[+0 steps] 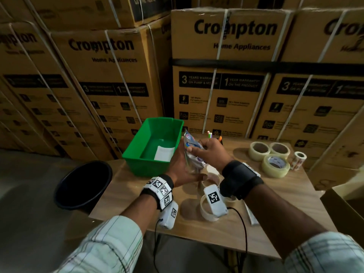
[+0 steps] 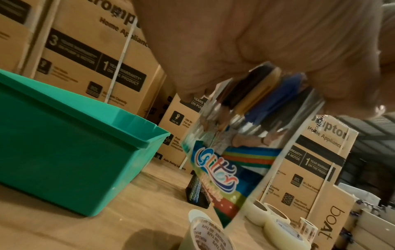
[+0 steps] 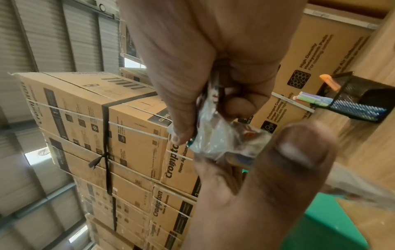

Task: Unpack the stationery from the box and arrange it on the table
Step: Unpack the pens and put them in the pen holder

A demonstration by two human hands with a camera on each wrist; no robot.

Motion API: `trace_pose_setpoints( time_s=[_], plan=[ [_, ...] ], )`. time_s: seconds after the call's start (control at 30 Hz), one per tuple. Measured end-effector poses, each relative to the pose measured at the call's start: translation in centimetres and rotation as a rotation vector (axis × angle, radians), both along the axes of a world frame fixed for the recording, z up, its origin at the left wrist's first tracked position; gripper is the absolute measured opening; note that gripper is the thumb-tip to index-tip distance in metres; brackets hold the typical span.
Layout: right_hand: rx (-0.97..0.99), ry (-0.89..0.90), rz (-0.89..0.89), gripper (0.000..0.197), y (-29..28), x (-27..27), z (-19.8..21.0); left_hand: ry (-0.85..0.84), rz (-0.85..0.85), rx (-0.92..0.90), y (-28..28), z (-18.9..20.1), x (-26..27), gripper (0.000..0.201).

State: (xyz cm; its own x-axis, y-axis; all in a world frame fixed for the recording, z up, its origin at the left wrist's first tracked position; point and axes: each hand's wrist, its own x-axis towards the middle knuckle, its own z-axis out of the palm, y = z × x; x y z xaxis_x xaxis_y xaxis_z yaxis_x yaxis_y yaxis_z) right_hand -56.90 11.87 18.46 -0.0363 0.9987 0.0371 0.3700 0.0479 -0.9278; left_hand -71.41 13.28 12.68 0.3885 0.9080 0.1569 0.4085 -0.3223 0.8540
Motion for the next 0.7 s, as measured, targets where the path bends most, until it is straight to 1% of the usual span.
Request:
trace_pose_setpoints(
  time_s=[0.03,0.1,0.2,0.27,0.3,0.37,0.47,0.6,0.7],
  plan=[
    [-0.016,-0.006,0.007,0.029,0.6,0.2,0.2,-0.026,-0.023,0.018,0.8,0.2,0.2,0.129],
    [-0.045,0.019,0.005,0.027,2.1,0.7,0.2,-0.043,-0.045,0.025,2.4,0.4,0.4,0.126],
    [-0.069,0.081,-0.016,0.041,3.9,0.9,0.1,-0.028,-0.082,-0.023,4.9,-0.2,0.4,0.133],
    [-0.084,0.080,-0.019,0.049,4.5,0.6,0.4,-0.013,-0.100,-0.079,6.1,-0.2,0.1,0.142],
    [-0.091,0.078,-0.020,0.052,4.9,0.6,0.4,-0.004,-0.109,-0.092,6.6,-0.3,0.0,0.143],
    [-0.120,0.059,-0.039,0.049,5.4,0.5,0.8,0.028,-0.116,-0.076,7.5,-0.6,-0.3,0.139],
    [-0.182,0.062,-0.068,0.044,6.1,0.9,0.8,0.073,-0.139,-0.062,8.4,-1.1,-0.4,0.127],
    [-0.241,0.024,-0.071,0.043,6.2,1.1,0.2,0.014,-0.180,-0.109,9.1,-2.2,-0.3,0.114],
    [-0.260,0.068,-0.109,0.036,6.2,1.5,0.2,0.008,-0.192,-0.109,9.0,-2.8,-0.1,0.110]
  ],
)
